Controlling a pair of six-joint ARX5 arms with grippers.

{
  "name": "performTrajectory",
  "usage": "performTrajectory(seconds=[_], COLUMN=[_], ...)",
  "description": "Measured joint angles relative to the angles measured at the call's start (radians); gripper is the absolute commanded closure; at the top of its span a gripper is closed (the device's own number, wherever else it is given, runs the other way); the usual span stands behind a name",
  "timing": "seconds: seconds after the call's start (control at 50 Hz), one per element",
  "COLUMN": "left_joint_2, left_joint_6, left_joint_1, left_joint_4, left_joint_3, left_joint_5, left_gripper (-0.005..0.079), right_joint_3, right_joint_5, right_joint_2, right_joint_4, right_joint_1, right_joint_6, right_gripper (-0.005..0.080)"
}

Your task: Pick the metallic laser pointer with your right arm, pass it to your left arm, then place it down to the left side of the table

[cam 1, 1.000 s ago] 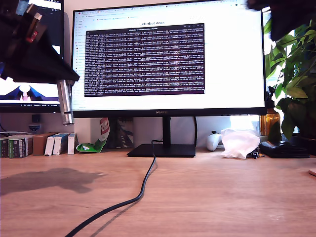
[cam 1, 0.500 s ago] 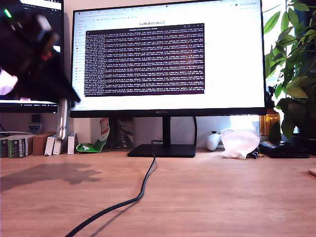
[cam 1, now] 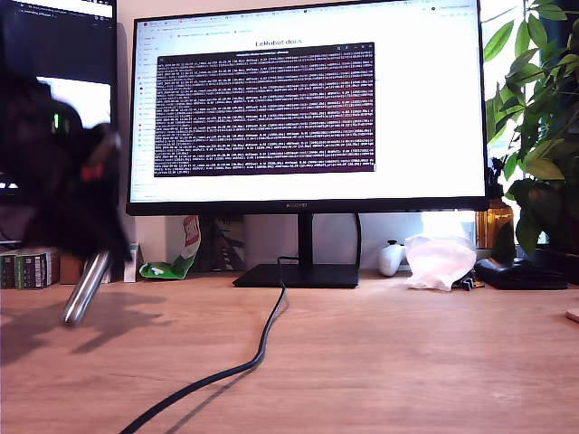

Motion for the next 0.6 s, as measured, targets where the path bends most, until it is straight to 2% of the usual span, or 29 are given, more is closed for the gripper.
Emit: performTrajectory(seconds=[0.14, 0.4, 0.6], left_joint_2=[0.034, 0.034, 0.034], left_joint_6=[0.005, 0.024, 0.026], left_joint_1=[0.000, 0.000, 0.000], left_joint_4=[-0.002, 0.074, 0.103], left_joint_3=[0.000, 0.006, 0.009], left_joint_5=[-0.032, -0.171, -0.244], left_gripper=[0.0767, 0.0762, 0.0582], right_joint_3=[0.000, 0.000, 0.000], right_joint_5=[0.000, 0.000, 0.000], right_joint_2=[0.000, 0.000, 0.000], right_joint_4=[0.000, 0.000, 0.000], right_joint_1=[0.000, 0.000, 0.000], right_joint_6=[0.000, 0.000, 0.000], right_gripper=[0.0759, 0.0759, 0.0759])
